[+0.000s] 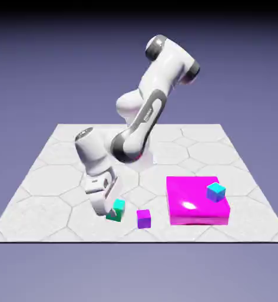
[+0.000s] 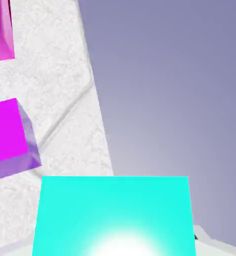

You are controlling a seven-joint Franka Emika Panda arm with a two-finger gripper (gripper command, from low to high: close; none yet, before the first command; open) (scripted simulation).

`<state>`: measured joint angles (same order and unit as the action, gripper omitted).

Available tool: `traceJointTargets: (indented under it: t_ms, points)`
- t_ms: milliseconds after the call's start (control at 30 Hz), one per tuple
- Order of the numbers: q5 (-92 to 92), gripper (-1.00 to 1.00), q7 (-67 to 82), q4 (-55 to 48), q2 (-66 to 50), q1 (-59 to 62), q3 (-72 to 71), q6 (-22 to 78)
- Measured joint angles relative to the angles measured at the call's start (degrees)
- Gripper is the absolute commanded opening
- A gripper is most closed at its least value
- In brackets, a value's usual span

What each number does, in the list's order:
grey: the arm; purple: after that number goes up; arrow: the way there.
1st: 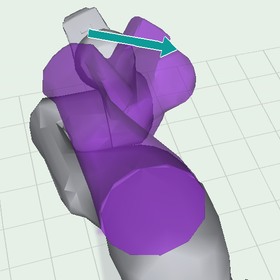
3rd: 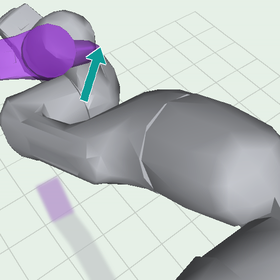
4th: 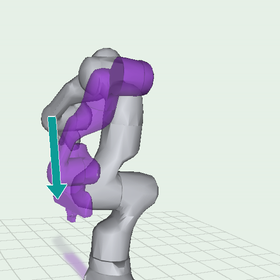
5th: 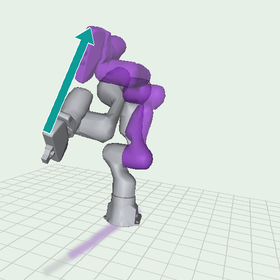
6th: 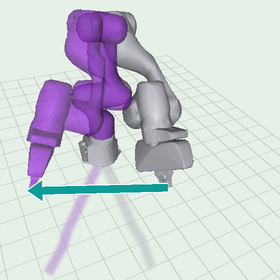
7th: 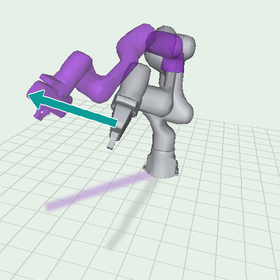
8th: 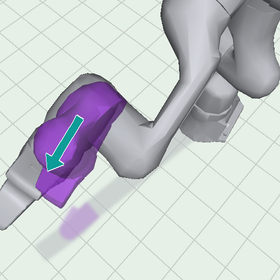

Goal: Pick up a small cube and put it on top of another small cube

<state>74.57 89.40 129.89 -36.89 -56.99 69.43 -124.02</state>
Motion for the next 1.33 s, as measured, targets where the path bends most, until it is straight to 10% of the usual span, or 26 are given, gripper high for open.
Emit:
traceJointTargets:
  t_ms: [600,933,967,1333]
  points:
    - [16.94,-1.0,-32.66,22.13,11.52,-36.95,17.76,-23.15]
    - [31.84,-1.0,-25.76,16.27,-0.74,-20.86,-0.91,-16.39]
    - [32.95,1.0,-25.25,15.84,-1.66,-19.66,-2.3,-15.89]
    - [18.07,1.0,-32.14,21.7,10.61,-35.75,16.37,-22.71]
